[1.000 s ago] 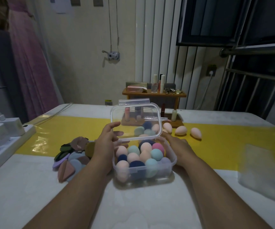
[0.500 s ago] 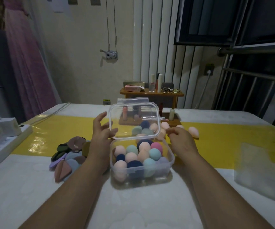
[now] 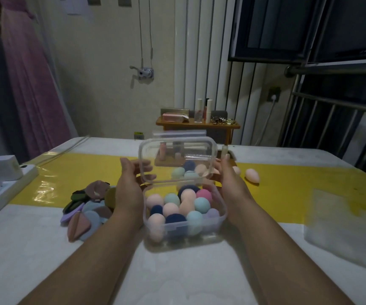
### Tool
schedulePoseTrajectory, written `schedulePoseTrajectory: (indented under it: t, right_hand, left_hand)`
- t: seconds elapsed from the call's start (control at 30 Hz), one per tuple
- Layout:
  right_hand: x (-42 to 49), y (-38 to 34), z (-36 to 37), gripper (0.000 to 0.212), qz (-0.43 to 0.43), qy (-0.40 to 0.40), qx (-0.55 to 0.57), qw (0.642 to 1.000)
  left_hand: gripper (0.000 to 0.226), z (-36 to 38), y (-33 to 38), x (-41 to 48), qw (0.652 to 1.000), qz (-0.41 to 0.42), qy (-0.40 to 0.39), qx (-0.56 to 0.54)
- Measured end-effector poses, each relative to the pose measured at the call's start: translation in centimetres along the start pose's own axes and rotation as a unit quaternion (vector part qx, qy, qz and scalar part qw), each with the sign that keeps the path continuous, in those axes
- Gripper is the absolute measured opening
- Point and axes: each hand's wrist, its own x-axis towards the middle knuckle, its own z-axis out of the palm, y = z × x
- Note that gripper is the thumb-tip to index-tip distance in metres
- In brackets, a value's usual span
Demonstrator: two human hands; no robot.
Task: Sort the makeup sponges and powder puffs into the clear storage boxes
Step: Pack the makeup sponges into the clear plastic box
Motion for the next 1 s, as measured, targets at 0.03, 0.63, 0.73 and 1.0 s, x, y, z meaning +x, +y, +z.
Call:
schedulePoseTrajectory:
  t: [0.03,0.63,0.73,1.0]
  right_hand:
    - [-0.3,-0.2,0.0,0.062,0.002,0.004,0.005,1.000]
    - [-0.2,-1.9,-4.4,0.039,0.017,-0.184,-0.231,0.955]
    - [-0.2,-1.9,-4.3,0.038,0.013,-0.185,-0.225,0.957]
    - [0.5,-1.4,-4.6,0.043,0.012,-0.167,-0.227,0.959]
  left_hand:
    - [0.063,-0.1,-0.1,-0.2,1.000,0.001,0.019,0.005]
    - [0.006,-1.7,1.0,0.5,0.975,-0.032,-0.086,0.203]
    - [0.006,-1.4,1.1,0.3,0.972,-0.027,-0.083,0.218]
    - [0.019,-1.3,1.3,-0.3,0.945,0.011,-0.125,0.303]
